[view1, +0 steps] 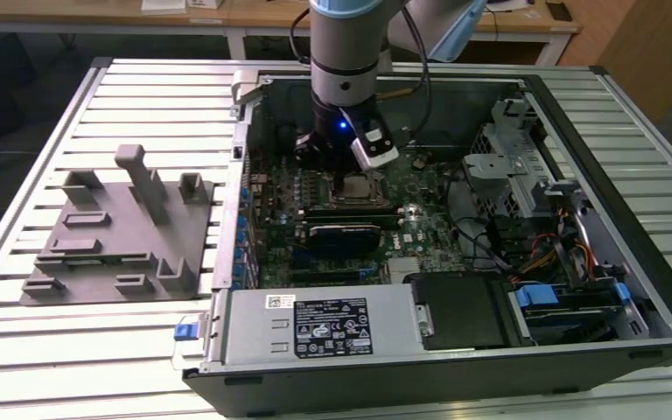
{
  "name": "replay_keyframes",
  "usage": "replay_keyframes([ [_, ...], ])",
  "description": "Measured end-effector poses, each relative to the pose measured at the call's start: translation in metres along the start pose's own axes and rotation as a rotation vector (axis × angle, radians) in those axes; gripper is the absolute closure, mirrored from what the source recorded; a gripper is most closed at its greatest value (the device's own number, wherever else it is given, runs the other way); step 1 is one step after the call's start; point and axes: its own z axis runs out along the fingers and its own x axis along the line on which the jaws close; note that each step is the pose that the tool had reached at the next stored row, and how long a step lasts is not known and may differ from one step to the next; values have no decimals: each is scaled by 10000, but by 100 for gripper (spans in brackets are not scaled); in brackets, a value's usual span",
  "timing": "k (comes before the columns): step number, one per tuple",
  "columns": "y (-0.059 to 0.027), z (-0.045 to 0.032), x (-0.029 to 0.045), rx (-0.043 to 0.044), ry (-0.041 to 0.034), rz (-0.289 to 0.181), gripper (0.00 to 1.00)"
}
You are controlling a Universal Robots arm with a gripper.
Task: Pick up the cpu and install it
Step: 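Close the cpu cover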
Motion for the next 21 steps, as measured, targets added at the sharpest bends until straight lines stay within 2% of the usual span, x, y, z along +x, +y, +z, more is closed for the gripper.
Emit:
replay_keyframes([
  [6, -2, 9, 39, -13, -1, -1, 89],
  [21, -2, 24, 20, -24, -2, -2, 89],
])
